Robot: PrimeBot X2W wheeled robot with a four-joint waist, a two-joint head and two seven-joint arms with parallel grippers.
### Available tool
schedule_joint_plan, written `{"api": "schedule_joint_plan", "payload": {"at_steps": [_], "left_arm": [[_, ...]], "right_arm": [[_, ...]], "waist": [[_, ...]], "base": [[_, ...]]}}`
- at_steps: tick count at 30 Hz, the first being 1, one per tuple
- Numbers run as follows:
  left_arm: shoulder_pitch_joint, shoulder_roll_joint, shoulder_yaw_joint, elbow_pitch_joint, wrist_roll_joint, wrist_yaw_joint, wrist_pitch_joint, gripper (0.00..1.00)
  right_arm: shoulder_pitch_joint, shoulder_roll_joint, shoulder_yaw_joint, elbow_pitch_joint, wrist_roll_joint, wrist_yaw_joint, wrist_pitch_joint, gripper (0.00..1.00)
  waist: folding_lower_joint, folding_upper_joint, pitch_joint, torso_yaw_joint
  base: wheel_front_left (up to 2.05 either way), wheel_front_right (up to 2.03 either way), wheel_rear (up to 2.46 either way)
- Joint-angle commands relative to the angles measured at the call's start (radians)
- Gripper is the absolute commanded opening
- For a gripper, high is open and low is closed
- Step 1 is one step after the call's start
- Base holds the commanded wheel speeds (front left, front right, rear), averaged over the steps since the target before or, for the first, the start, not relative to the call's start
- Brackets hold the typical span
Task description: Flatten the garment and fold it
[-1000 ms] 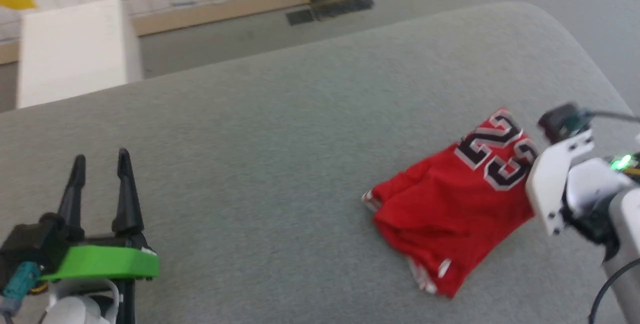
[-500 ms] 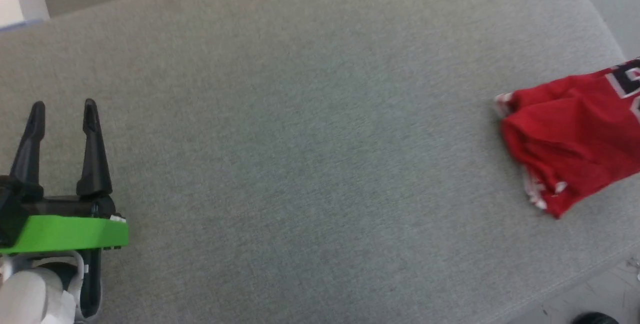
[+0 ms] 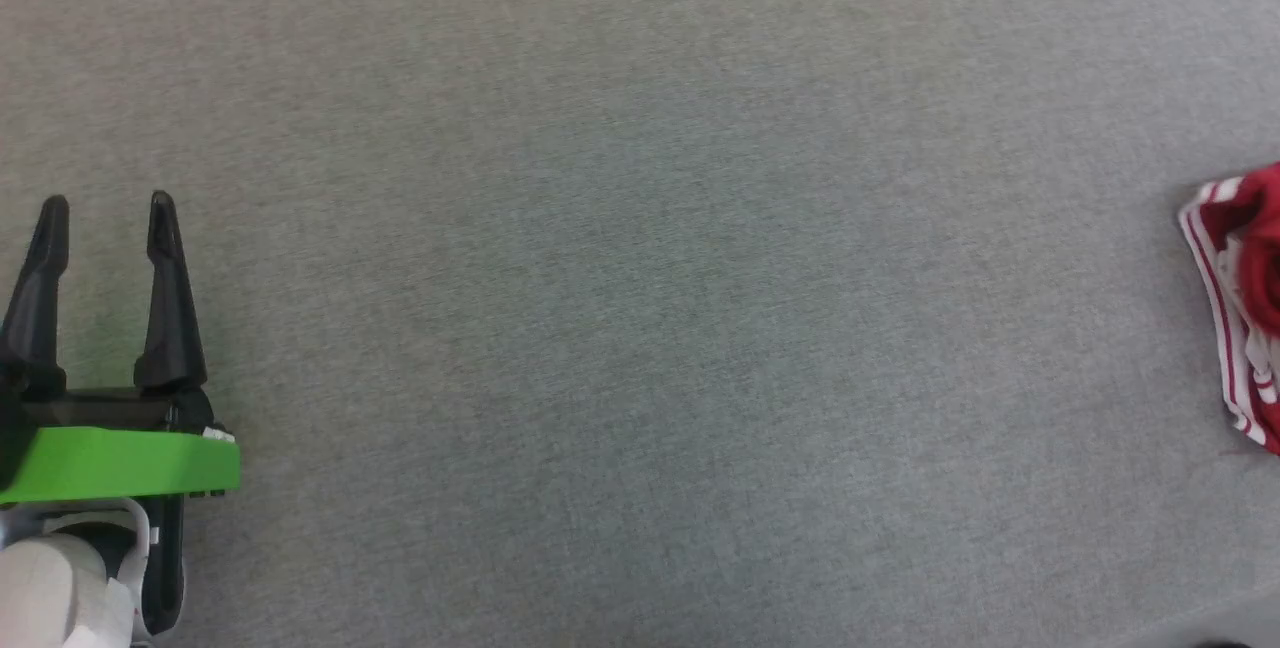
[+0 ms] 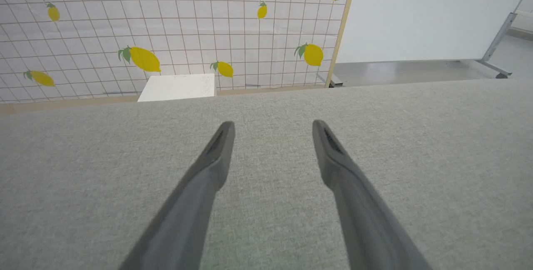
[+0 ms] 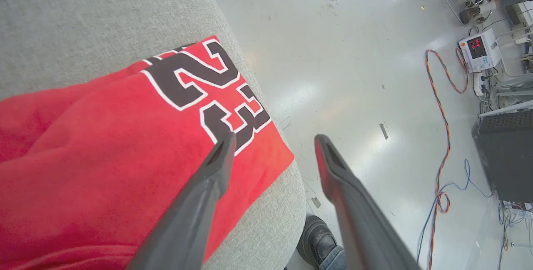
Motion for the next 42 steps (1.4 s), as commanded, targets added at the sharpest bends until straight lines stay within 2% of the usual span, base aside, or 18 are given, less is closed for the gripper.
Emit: {"api": "schedule_joint_plan", "payload": {"at_steps": [1,5,9,14,19,23,27,29,33,42], "left_arm": [[-0.002,0.005,0.000,0.005,-0.004,0.000,-0.005,1.00],[0.007,-0.010,-0.014,0.032,-0.003,0.002,-0.018,1.00],[0.026,-0.039,-0.024,0.059,-0.007,0.010,-0.036,1.00],[0.054,-0.075,-0.032,0.091,-0.009,0.021,-0.056,1.00],[0.057,-0.106,-0.045,0.116,-0.004,0.025,-0.068,1.00],[0.056,-0.133,-0.052,0.135,-0.016,0.016,-0.075,1.00],[0.057,-0.150,-0.055,0.149,-0.014,0.015,-0.079,1.00],[0.062,-0.156,-0.058,0.157,-0.009,0.015,-0.080,1.00],[0.068,-0.159,-0.064,0.176,0.017,0.029,-0.081,1.00],[0.083,-0.167,-0.086,0.235,0.063,0.066,-0.081,1.00]], "right_arm": [[-0.016,-0.001,-0.007,0.005,-0.011,-0.002,-0.005,1.00],[-0.035,-0.013,-0.003,0.006,0.003,-0.002,-0.043,1.00],[-0.083,-0.014,0.047,-0.044,0.088,-0.002,-0.138,1.00],[-0.110,0.008,0.200,-0.160,0.246,-0.002,-0.276,1.00],[-0.089,0.072,0.286,-0.288,0.356,-0.002,-0.386,1.00],[-0.039,0.193,0.317,-0.391,0.409,-0.002,-0.454,1.00],[0.033,0.322,0.332,-0.459,0.411,-0.002,-0.504,1.00],[0.078,0.364,0.344,-0.481,0.401,-0.002,-0.536,1.00],[0.170,0.407,0.368,-0.497,0.391,-0.002,-0.610,1.00],[0.382,0.415,0.440,-0.393,0.373,-0.002,-0.801,1.00]], "waist": [[-0.0001,-0.0001,-0.019,0.009],[-0.0001,-0.0001,-0.084,0.012],[-0.0001,-0.0001,-0.172,0.018],[-0.0001,-0.0001,-0.287,0.038],[-0.0001,-0.0001,-0.380,0.082],[-0.0001,-0.0001,-0.445,0.127],[-0.0001,-0.0001,-0.487,0.168],[-0.0001,-0.0001,-0.506,0.185],[-0.0001,-0.0001,-0.529,0.206],[-0.0001,-0.0001,-0.565,0.230]], "base": [[0.00,0.00,0.00],[0.00,0.00,0.00],[0.00,0.00,0.00],[0.00,0.00,0.00],[0.00,0.00,0.00],[0.00,0.00,0.00],[0.00,0.00,0.00],[0.00,0.00,0.00],[0.00,0.00,0.00],[0.00,0.00,0.00]]}}
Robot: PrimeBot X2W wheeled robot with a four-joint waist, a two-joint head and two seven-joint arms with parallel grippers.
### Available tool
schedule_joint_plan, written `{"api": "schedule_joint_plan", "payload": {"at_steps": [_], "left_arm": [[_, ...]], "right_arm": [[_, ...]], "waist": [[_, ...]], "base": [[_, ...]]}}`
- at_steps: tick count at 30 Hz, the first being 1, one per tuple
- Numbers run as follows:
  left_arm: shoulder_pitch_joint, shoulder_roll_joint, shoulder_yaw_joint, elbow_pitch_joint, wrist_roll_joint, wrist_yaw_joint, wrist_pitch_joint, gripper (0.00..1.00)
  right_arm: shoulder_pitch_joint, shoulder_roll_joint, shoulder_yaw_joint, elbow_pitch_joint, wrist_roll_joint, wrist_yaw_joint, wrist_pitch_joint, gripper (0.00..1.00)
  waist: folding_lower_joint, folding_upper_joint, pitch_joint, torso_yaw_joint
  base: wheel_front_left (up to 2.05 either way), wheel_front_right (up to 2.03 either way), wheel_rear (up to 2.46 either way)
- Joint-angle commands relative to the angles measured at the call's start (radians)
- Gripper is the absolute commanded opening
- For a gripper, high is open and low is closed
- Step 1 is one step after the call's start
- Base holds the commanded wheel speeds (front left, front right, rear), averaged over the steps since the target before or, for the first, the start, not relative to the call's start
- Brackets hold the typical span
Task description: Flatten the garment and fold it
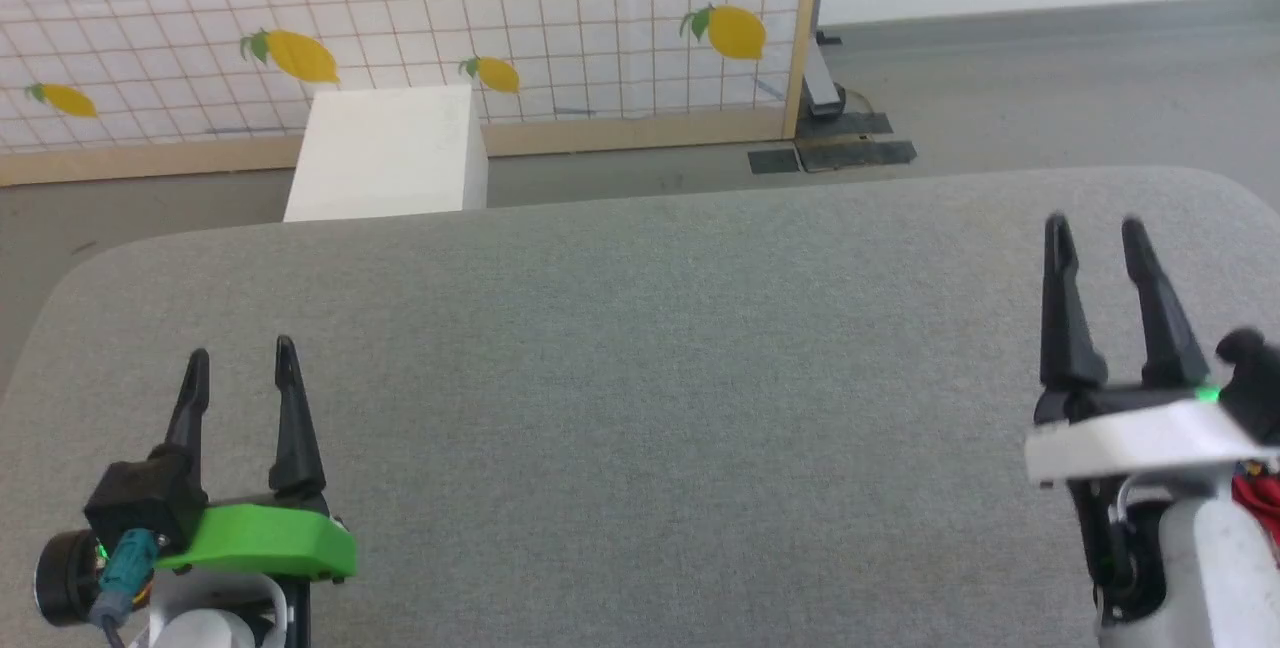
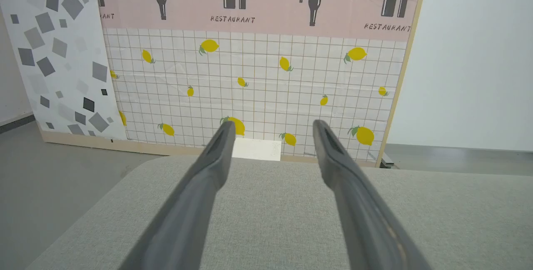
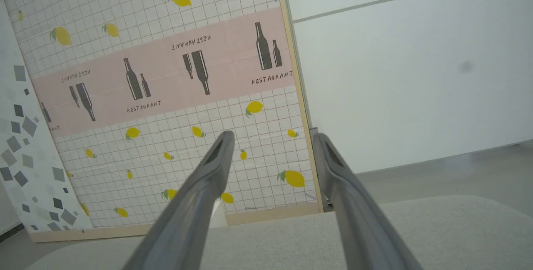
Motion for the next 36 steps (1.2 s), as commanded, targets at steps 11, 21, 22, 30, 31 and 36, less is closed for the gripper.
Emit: {"api": "schedule_joint_plan", "payload": {"at_steps": [11,21,22,30,31,36], "left_arm": [[0.031,-0.024,-0.050,0.111,-0.012,-0.032,-0.002,1.00],[0.041,-0.031,-0.067,0.175,-0.035,-0.068,-0.004,1.00],[0.044,-0.032,-0.066,0.178,-0.036,-0.069,-0.004,1.00],[0.040,-0.039,-0.068,0.191,-0.034,-0.071,0.001,0.00],[0.040,-0.040,-0.068,0.191,-0.033,-0.071,0.002,0.00],[0.040,-0.042,-0.068,0.189,-0.029,-0.072,0.005,0.00]], "right_arm": [[0.180,0.000,0.034,0.060,-0.069,-0.002,-0.054,1.00],[0.260,0.000,0.022,0.092,-0.049,-0.002,-0.057,1.00],[0.263,0.000,0.023,0.100,-0.046,-0.002,-0.057,1.00],[0.262,0.000,0.026,0.118,-0.045,0.000,-0.051,0.00],[0.262,0.000,0.026,0.118,-0.046,0.000,-0.051,0.00],[0.262,0.000,0.026,0.116,-0.048,0.000,-0.049,0.00]], "waist": [[0.0001,0.0000,-0.045,0.053],[0.0001,0.0000,-0.054,0.070],[0.0001,0.0000,-0.055,0.071],[0.0001,0.0000,-0.060,0.073],[0.0001,0.0000,-0.060,0.073],[0.0001,0.0000,-0.059,0.073]], "base": [[0.00,0.00,0.00],[0.00,0.00,0.00],[0.00,0.00,0.00],[0.00,0.00,0.00],[0.00,0.00,0.00],[0.00,0.00,0.00]]}}
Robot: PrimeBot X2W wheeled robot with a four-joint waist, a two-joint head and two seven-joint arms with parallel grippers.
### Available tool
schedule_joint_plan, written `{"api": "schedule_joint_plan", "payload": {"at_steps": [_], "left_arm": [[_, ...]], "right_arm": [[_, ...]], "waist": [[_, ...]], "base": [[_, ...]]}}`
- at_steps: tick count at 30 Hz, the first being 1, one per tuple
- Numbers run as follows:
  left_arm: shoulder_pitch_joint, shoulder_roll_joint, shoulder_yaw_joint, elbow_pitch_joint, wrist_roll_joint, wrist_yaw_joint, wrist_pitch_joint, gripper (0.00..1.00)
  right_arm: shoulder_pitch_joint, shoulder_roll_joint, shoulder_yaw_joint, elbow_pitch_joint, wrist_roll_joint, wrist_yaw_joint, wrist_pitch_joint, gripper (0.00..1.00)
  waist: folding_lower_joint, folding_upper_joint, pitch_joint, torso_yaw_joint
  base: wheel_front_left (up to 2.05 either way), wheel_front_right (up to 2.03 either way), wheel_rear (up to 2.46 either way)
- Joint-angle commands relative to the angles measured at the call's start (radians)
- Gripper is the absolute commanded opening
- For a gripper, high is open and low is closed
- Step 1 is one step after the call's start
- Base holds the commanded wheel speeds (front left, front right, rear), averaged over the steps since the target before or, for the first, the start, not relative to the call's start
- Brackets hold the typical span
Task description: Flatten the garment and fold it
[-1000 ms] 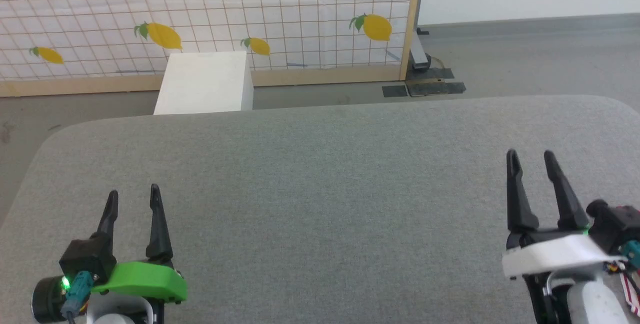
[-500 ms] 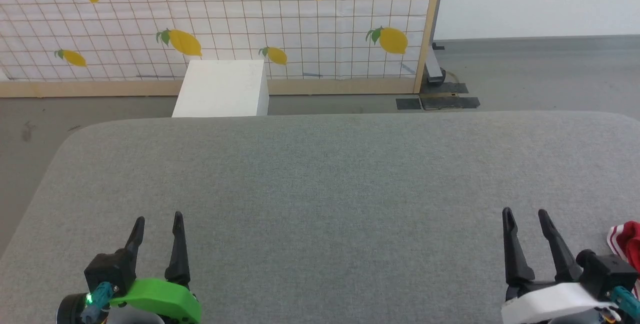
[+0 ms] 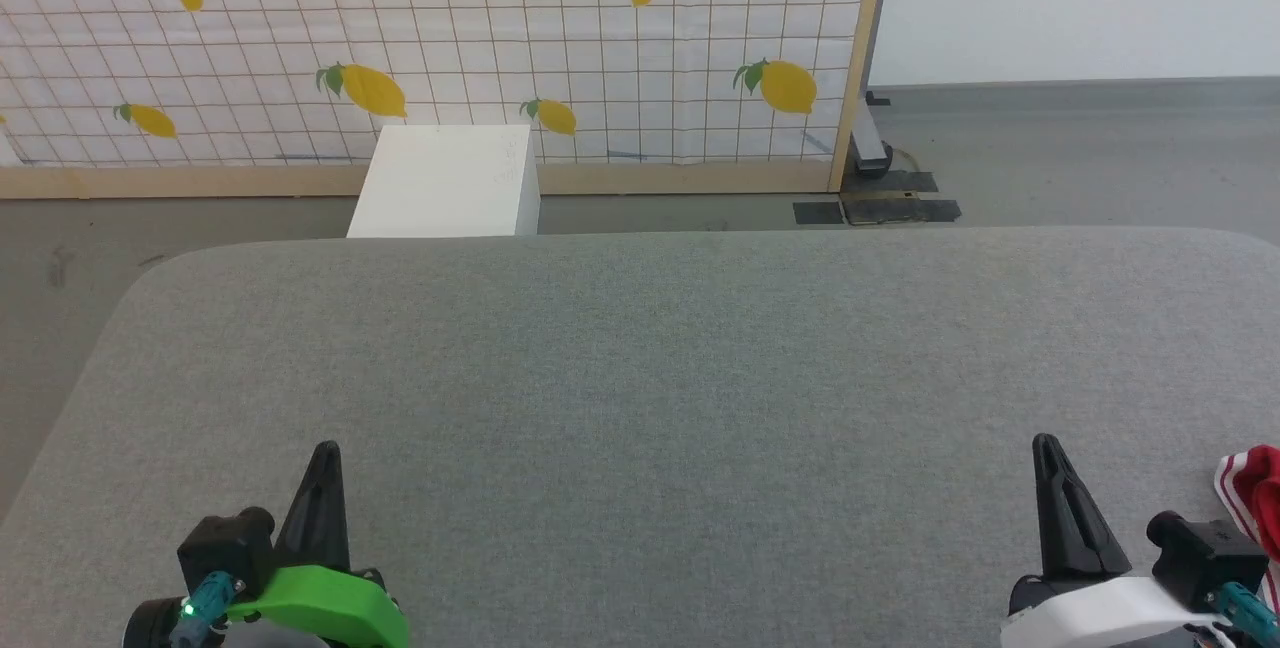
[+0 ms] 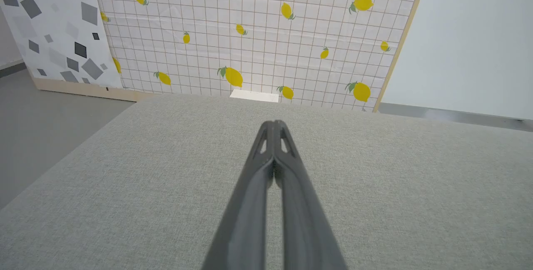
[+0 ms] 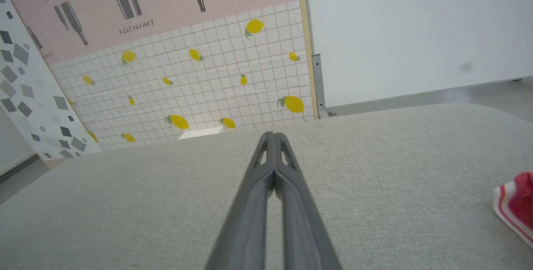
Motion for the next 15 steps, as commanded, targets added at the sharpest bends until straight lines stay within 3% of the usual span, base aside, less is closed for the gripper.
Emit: {"api": "schedule_joint_plan", "payload": {"at_steps": [1,15], "left_arm": [[0.000,-0.004,0.003,-0.003,0.007,-0.002,0.004,0.00],[-0.003,-0.026,0.021,-0.022,0.051,-0.013,0.032,0.00]], "right_arm": [[-0.001,0.000,0.001,-0.003,-0.004,0.000,0.004,0.00],[-0.010,0.000,0.008,-0.023,-0.031,0.000,0.033,0.00]], "waist": [[0.0001,0.0000,0.001,0.000],[0.0001,0.0000,0.010,-0.003]], "base": [[0.00,0.00,0.00],[0.00,0.00,0.00]]}}
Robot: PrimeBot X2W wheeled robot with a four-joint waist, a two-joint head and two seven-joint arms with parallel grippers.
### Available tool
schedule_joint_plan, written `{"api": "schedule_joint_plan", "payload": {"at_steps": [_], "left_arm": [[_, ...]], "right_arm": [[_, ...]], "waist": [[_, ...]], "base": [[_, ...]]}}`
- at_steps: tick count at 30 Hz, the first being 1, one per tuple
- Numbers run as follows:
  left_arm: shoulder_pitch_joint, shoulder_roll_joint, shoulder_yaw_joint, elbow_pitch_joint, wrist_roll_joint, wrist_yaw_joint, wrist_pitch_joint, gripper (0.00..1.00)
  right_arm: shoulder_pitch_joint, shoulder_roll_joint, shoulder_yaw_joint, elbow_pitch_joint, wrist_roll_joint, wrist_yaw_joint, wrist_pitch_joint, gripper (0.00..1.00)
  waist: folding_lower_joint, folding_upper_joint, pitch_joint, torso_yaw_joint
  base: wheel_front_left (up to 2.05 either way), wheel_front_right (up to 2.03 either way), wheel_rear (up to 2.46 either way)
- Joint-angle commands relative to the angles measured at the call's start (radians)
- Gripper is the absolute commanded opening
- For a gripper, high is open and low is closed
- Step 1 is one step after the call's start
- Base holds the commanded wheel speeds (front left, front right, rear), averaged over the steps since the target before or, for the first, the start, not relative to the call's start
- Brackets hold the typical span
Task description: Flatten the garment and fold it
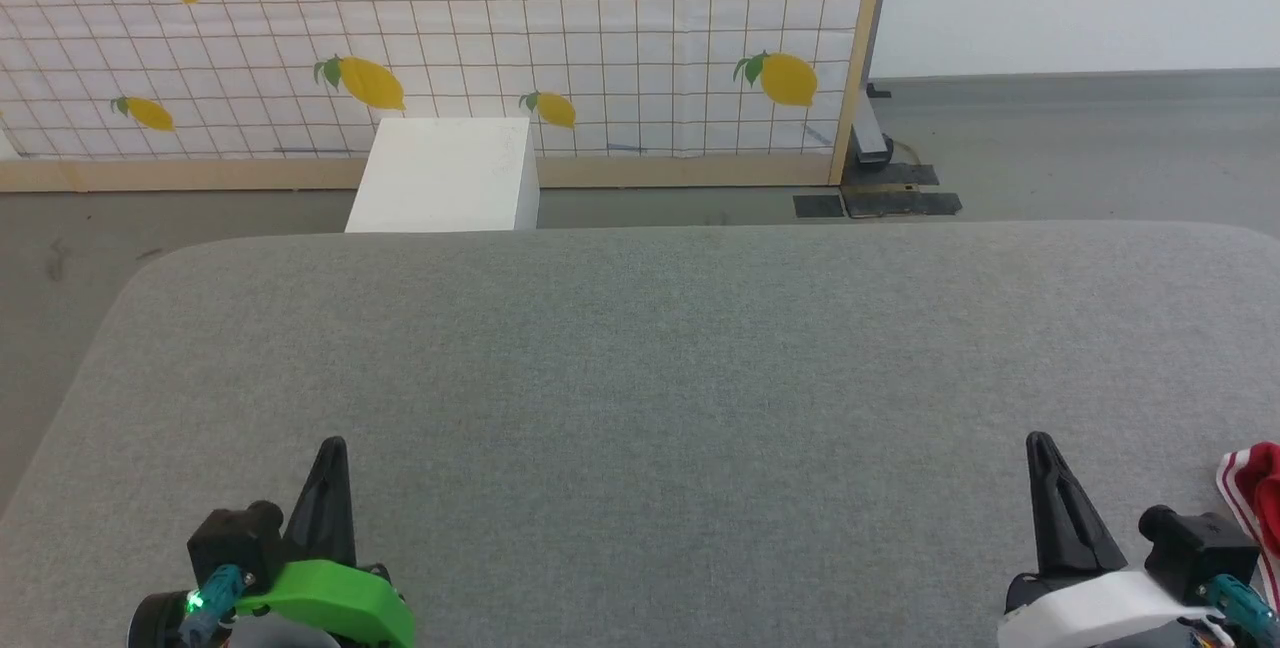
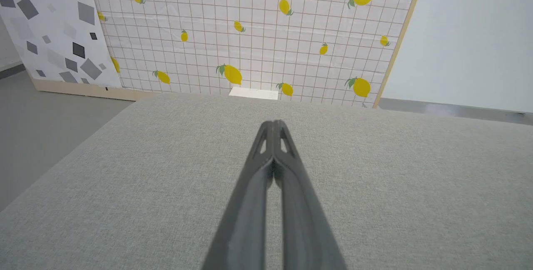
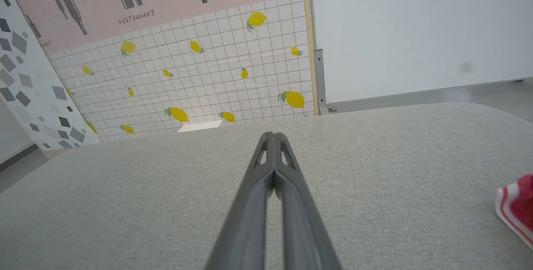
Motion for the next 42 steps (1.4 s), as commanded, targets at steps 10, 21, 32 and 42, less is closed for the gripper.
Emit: {"api": "schedule_joint_plan", "payload": {"at_steps": [10,21,32,42], "left_arm": [[-0.005,-0.022,0.017,-0.019,0.042,-0.014,0.023,0.00],[-0.007,-0.040,0.031,-0.034,0.077,-0.023,0.045,0.00],[-0.009,-0.058,0.046,-0.048,0.112,-0.031,0.067,0.00],[-0.011,-0.074,0.059,-0.061,0.143,-0.039,0.087,0.00]], "right_arm": [[-0.015,0.000,0.008,-0.021,-0.031,0.000,0.025,0.00],[-0.022,0.000,0.013,-0.036,-0.052,0.000,0.047,0.00],[-0.028,0.000,0.018,-0.052,-0.073,-0.001,0.069,0.00],[-0.034,0.000,0.023,-0.065,-0.092,-0.001,0.089,0.00]], "waist": [[0.0000,0.0000,0.006,-0.002],[0.0000,0.0000,0.013,-0.004],[0.0000,0.0000,0.020,-0.006],[0.0000,0.0000,0.026,-0.007]], "base": [[0.00,0.00,0.00],[0.00,0.00,0.00],[0.00,0.00,0.00],[0.00,0.00,0.00]]}}
